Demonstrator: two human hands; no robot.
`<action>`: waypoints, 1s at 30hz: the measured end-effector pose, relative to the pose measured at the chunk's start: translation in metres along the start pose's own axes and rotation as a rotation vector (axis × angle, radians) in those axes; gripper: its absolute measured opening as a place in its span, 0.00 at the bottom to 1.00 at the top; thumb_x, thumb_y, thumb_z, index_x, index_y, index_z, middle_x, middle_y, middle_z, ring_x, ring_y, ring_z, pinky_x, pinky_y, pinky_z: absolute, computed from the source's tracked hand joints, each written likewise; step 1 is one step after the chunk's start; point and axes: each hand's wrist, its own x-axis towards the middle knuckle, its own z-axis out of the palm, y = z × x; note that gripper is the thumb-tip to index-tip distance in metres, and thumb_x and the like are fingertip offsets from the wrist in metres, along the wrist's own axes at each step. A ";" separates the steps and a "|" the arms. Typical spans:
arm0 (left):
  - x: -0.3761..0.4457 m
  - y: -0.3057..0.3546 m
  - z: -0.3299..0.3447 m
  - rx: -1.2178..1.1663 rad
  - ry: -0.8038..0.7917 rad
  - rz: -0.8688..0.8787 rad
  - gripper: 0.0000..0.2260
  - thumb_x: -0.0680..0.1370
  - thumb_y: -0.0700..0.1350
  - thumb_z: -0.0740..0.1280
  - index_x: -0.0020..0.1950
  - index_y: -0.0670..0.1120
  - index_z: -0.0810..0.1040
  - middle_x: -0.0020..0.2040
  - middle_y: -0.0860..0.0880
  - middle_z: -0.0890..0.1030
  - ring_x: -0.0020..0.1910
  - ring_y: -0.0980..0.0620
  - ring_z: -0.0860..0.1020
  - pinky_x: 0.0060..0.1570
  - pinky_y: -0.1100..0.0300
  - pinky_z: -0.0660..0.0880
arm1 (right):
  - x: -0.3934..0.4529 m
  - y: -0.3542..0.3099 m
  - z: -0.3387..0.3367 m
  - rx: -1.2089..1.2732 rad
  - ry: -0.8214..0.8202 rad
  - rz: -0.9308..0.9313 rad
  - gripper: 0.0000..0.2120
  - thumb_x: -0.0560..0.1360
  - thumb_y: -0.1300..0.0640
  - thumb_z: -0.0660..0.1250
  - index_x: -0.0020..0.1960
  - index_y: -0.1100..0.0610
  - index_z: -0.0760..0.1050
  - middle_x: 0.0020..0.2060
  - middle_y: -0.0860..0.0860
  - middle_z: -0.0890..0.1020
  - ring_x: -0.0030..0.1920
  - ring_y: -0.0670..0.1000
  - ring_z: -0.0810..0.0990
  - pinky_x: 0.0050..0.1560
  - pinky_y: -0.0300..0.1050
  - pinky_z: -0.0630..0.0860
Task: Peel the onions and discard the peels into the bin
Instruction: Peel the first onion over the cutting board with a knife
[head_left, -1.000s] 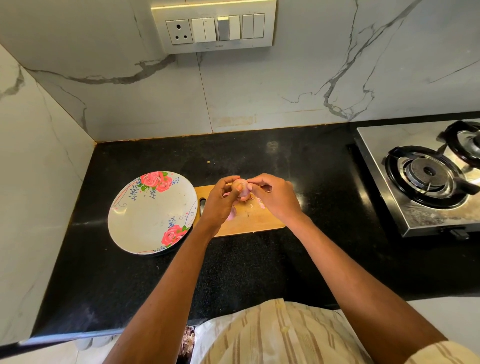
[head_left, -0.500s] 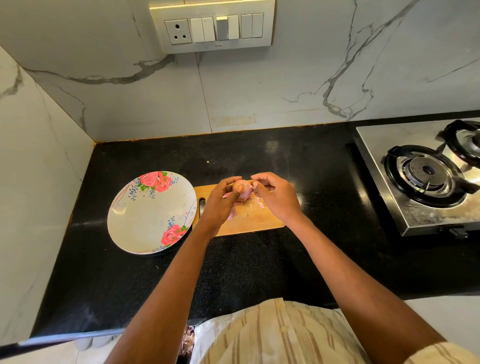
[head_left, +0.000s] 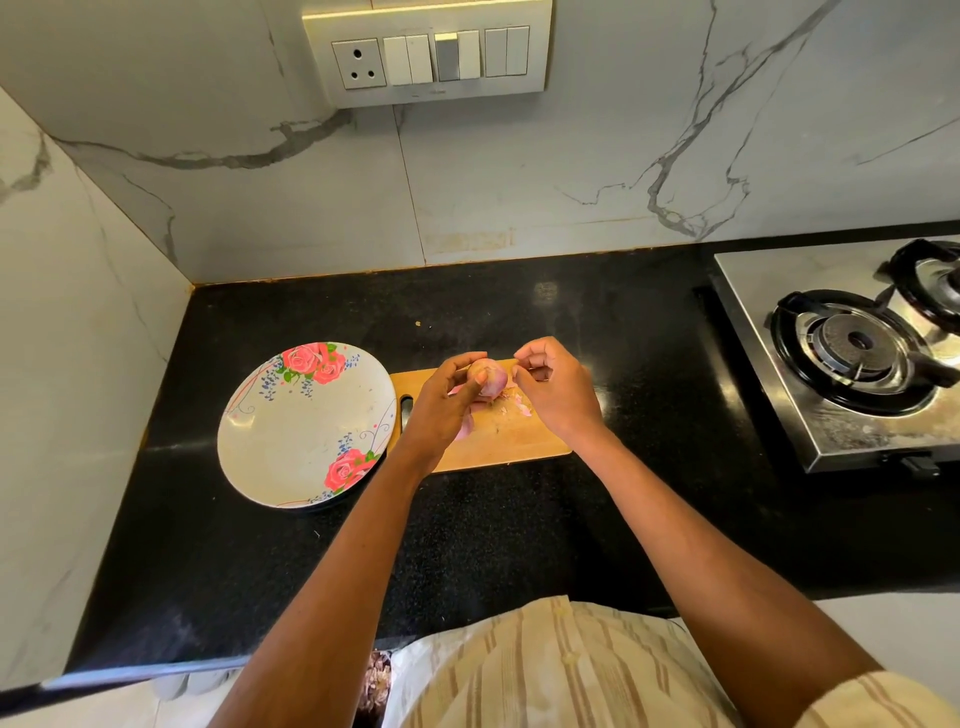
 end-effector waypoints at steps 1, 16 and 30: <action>0.000 0.000 0.000 -0.015 -0.011 0.002 0.12 0.84 0.49 0.63 0.67 0.55 0.72 0.67 0.50 0.76 0.62 0.54 0.77 0.53 0.66 0.78 | 0.002 0.004 0.000 -0.026 -0.010 0.033 0.08 0.78 0.59 0.72 0.53 0.48 0.77 0.46 0.41 0.82 0.47 0.39 0.81 0.44 0.28 0.74; 0.004 -0.004 -0.003 -0.112 0.026 0.006 0.15 0.81 0.48 0.69 0.65 0.53 0.71 0.66 0.50 0.77 0.62 0.52 0.78 0.49 0.65 0.80 | 0.000 -0.006 -0.005 -0.074 -0.098 -0.143 0.09 0.79 0.53 0.72 0.58 0.52 0.84 0.47 0.38 0.83 0.49 0.32 0.80 0.48 0.27 0.74; 0.003 -0.009 -0.004 0.010 0.037 0.022 0.11 0.83 0.50 0.66 0.65 0.55 0.71 0.63 0.55 0.76 0.64 0.55 0.75 0.49 0.71 0.75 | -0.010 -0.007 -0.002 -0.192 -0.028 -0.238 0.06 0.79 0.58 0.71 0.55 0.57 0.85 0.46 0.48 0.86 0.42 0.39 0.79 0.43 0.23 0.71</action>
